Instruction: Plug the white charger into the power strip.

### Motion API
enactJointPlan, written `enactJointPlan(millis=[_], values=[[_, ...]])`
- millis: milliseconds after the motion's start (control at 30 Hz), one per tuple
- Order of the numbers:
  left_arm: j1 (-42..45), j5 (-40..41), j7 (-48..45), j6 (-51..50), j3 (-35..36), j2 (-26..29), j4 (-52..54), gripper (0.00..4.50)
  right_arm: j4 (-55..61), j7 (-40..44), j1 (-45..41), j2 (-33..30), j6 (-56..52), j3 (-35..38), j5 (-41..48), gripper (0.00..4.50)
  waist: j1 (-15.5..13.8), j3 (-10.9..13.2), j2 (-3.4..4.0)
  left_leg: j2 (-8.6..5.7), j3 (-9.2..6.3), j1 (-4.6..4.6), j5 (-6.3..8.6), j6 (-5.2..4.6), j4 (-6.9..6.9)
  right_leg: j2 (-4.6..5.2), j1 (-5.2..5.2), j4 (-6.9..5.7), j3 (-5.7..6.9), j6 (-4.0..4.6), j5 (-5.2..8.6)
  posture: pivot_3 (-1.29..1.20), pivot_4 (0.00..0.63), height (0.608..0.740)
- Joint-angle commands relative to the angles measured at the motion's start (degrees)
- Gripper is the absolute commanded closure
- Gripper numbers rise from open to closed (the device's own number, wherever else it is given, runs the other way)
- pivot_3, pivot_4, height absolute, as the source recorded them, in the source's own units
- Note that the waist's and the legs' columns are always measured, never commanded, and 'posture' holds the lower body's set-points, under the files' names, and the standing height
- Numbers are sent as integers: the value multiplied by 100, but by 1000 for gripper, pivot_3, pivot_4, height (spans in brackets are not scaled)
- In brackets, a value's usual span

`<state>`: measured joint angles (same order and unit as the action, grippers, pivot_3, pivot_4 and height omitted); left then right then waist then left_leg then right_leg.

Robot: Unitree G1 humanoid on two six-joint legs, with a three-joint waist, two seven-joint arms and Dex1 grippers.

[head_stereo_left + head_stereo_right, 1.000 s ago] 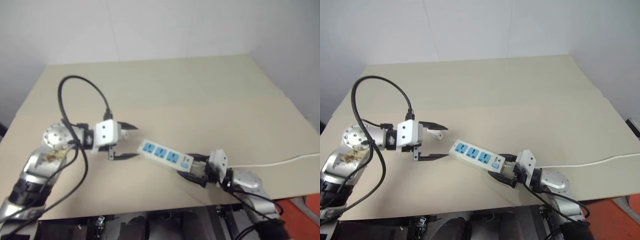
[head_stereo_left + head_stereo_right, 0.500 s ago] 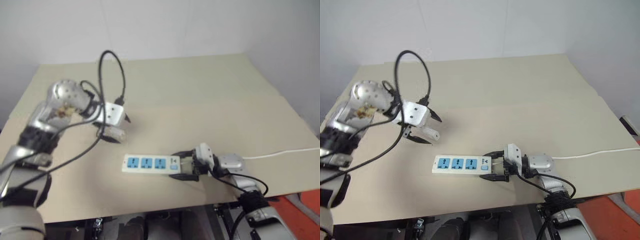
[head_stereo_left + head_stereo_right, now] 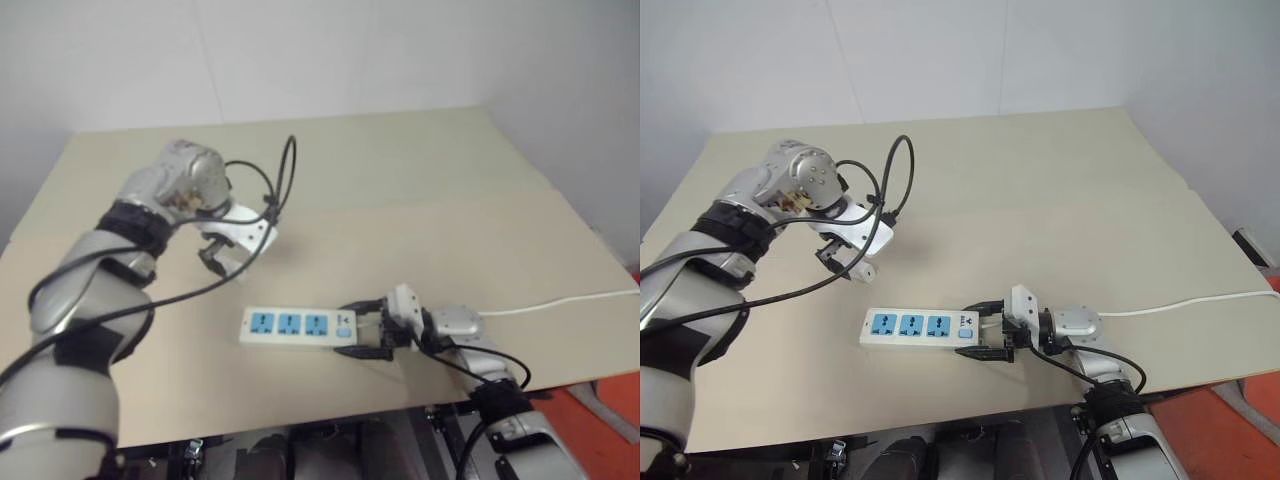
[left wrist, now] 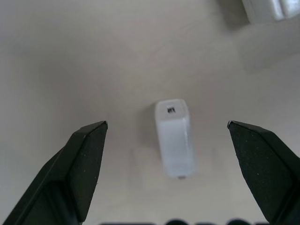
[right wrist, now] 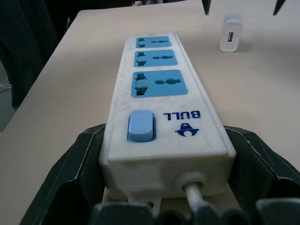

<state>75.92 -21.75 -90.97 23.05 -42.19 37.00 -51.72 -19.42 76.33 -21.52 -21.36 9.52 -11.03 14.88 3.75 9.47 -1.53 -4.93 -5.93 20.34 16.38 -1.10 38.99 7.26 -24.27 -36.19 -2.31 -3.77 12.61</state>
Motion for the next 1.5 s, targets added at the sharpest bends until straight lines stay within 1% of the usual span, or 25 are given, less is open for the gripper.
enactJointPlan(millis=[33, 200, 333, 633, 933, 1100, 1133, 1200, 1300, 1433, 1467, 1500], values=[[135, -159, 14, 143, 184, -38, -249, 0, 46, -55, 162, -52, -151, -86, -55, 1092, -2, 0, 0, 0, 0, 1, 0, 0, 0, 0, 0, 0, 0, 0, 0, 0, 150, 740], [61, -426, 161, 321, 163, -119, -477, 0, 138, -171, 231, -59, -132, -92, -95, 1092, -19, 0, -1, -1, -1, 3, 1, -1, 1, 0, 0, 0, 0, -1, 0, 0, 150, 740], [-6, -477, 225, 390, 220, -215, -612, 0, 173, -215, 238, -67, -161, -107, -96, 1092, -26, 0, -1, -1, -1, 3, 1, -1, 2, 0, 0, 0, 0, -1, 0, 0, 150, 740], [-222, -631, 280, 776, 220, -257, -560, 0, 217, -294, 260, -48, -191, -135, -122, 1092, -30, 0, -1, -1, -1, 3, 1, -2, 4, 0, 0, -1, 0, -1, -1, 0, 150, 740], [-219, -748, 276, 873, 206, -370, -592, 0, 212, -366, 258, -20, -191, -163, -137, 1092, -23, 0, -1, -1, -1, 2, 1, -2, 4, 0, 1, -2, 0, -1, -1, 0, 150, 740], [-167, -948, 398, 973, 143, -423, -702, 0, 227, -406, 274, -25, -212, -178, -145, 1092, -17, 0, -1, -1, -1, 2, 1, -2, 4, 0, 0, -3, -1, -1, -1, 0, 150, 740], [-159, -979, 431, 991, 144, -433, -726, 405, 229, -412, 275, -26, -216, -180, -144, 1092, -17, 0, -1, -1, 0, 2, 1, -2, 5, 0, 1, -3, -1, -1, -1, 0, 150, 740], [-163, -1022, 528, 1068, 165, -460, -761, 906, 233, -429, 284, -27, -225, -183, -141, 1092, -16, 0, -2, -1, 0, 2, 1, -2, 5, 0, 1, -3, -1, -1, -1, 0, 150, 740], [-159, -1130, 719, 1112, 161, -494, -814, 1868, 239, -449, 291, -26, -223, -183, -141, 1092, -17, -1, -2, -1, -1, 2, 1, -2, 6, 0, 1, -4, -1, -1, -1, 0, 150, 740], [-171, -1141, 615, 1111, 174, -532, -862, 3171, 240, -461, 298, -35, -200, -183, -152, 1092, -15, -1, -2, -1, 0, 2, 1, -2, 6, 0, 1, -4, -1, -1, -1, 0, 150, 740], [-173, -1164, 611, 1111, 165, -532, -860, 3452, 240, -464, 300, -37, -198, -183, -155, 1092, -15, -1, -2, -1, 0, 1, 1, -2, 6, 0, 1, -4, -1, -1, -1, 0, 150, 740], [-181, -1172, 642, 1104, 173, -531, -848, 3474, 242, -466, 303, -40, -198, -183, -155, 1092, -15, -1, -2, -1, 0, 1, 1, -2, 6, 0, 1, -4, -1, -1, -1, 0, 150, 740]])
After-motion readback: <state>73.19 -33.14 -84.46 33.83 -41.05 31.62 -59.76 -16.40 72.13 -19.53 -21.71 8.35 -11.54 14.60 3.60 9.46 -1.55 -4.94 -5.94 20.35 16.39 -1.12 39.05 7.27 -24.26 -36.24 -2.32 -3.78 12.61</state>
